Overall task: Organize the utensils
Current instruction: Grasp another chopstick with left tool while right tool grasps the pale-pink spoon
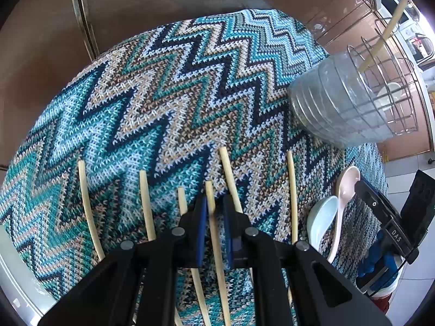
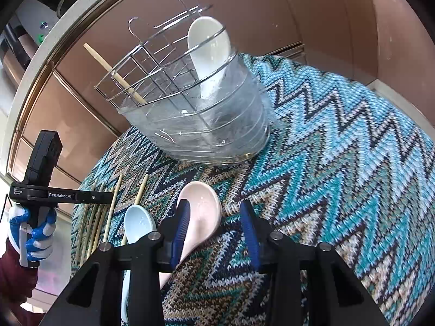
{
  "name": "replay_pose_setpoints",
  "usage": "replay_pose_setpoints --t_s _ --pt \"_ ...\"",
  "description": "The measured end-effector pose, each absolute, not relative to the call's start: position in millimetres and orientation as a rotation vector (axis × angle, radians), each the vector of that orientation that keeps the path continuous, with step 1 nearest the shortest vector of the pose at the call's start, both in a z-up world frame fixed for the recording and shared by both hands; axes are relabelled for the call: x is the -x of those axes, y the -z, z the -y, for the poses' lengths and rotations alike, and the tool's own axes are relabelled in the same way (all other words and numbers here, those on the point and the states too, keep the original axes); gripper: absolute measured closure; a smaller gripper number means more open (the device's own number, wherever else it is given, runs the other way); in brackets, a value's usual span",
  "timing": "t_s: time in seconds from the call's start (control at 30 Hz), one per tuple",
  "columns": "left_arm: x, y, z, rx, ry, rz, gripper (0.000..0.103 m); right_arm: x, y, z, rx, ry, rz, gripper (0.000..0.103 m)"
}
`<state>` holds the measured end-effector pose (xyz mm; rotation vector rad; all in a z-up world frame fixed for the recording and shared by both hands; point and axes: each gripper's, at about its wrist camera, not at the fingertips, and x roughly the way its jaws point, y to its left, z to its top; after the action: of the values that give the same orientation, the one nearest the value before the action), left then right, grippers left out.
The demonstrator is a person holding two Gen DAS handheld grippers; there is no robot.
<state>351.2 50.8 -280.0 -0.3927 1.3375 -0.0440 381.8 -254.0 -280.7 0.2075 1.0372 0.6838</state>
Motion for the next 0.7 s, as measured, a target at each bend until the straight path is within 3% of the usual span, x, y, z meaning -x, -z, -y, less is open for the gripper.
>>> replay_pose_setpoints --t_s 0.13,0.2,0.27,0.7 --pt "-354 281 -49 0.396 0.036 -1.335 0.092 -385 284 247 -0.163 -0.705 -1.058 0.077" --pt "-353 282 -50 0.393 0.039 -1.333 0.094 -386 285 243 -0.146 -0.712 -1.059 0.089" --pt "-354 283 -50 0.391 0.034 -1.331 0.096 -385 285 240 -0.127 -0.712 -1.056 0.095" --pt "-345 277 -47 0.394 0.016 -1.289 0.098 -353 258 242 -0.104 -0.646 -0.945 0.096"
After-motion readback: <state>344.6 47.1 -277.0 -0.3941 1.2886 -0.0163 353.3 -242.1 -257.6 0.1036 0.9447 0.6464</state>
